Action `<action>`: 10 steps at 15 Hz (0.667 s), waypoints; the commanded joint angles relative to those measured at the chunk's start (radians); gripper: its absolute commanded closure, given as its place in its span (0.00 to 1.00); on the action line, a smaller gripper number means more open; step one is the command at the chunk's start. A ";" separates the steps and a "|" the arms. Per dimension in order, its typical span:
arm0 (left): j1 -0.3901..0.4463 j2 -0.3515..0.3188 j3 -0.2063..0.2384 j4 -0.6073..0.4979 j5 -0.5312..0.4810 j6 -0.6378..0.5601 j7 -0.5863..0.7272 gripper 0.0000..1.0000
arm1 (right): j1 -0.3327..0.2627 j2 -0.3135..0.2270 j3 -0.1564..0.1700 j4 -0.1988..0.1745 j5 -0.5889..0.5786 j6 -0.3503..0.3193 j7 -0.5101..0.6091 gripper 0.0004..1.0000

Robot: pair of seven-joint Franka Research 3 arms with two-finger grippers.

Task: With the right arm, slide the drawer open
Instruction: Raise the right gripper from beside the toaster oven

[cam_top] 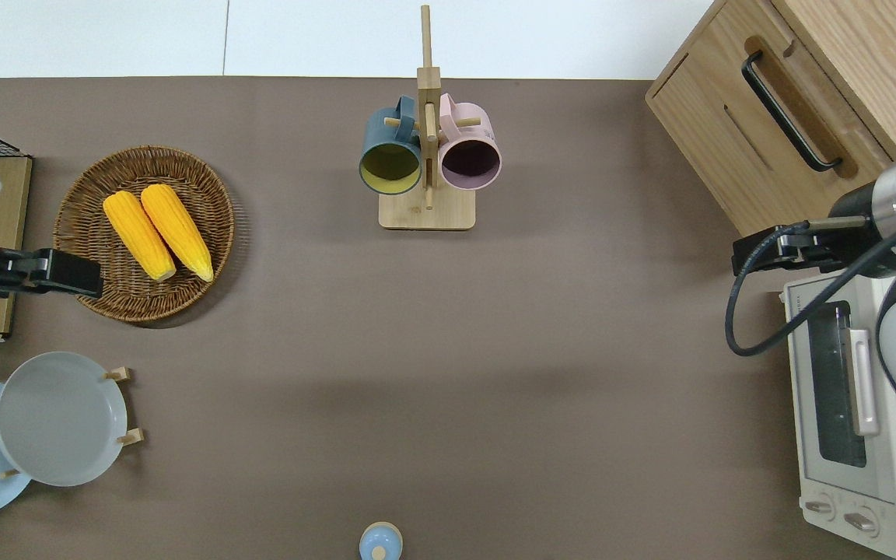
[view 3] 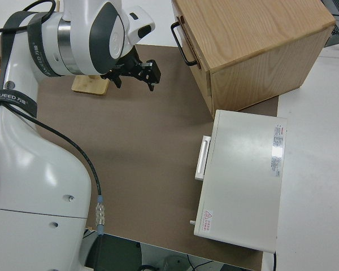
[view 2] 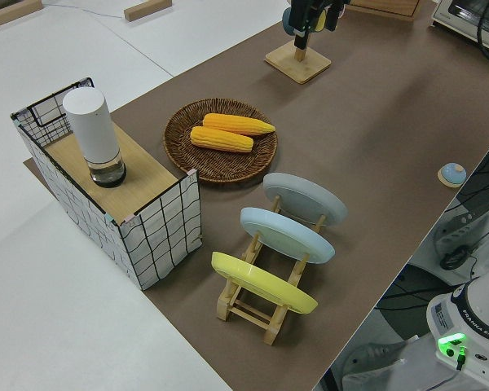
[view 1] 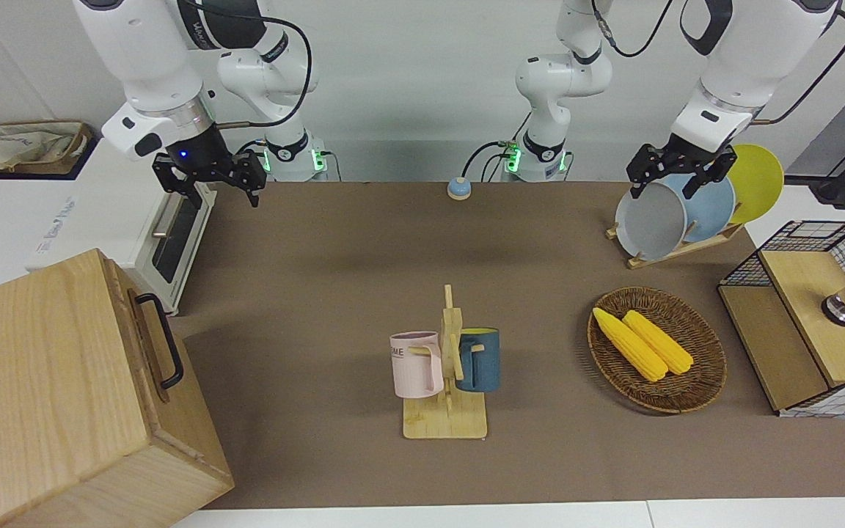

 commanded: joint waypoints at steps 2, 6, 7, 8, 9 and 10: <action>0.004 0.011 -0.006 0.026 0.017 -0.020 0.010 0.01 | -0.002 -0.014 0.004 0.019 -0.032 -0.080 0.011 0.01; 0.004 0.011 -0.006 0.024 0.017 -0.020 0.010 0.01 | -0.004 -0.033 0.004 0.017 -0.026 -0.080 0.010 0.02; 0.004 0.011 -0.006 0.026 0.017 -0.020 0.010 0.01 | -0.002 -0.042 0.004 0.014 -0.024 -0.080 0.011 0.02; 0.004 0.011 -0.006 0.026 0.017 -0.020 0.010 0.01 | -0.002 -0.053 0.004 0.008 -0.024 -0.077 0.011 0.02; 0.004 0.011 -0.006 0.024 0.017 -0.020 0.010 0.01 | -0.002 -0.059 0.004 0.005 -0.024 -0.077 0.011 0.02; 0.004 0.011 -0.006 0.026 0.017 -0.020 0.010 0.01 | -0.002 -0.059 0.004 0.007 -0.026 -0.078 0.011 0.02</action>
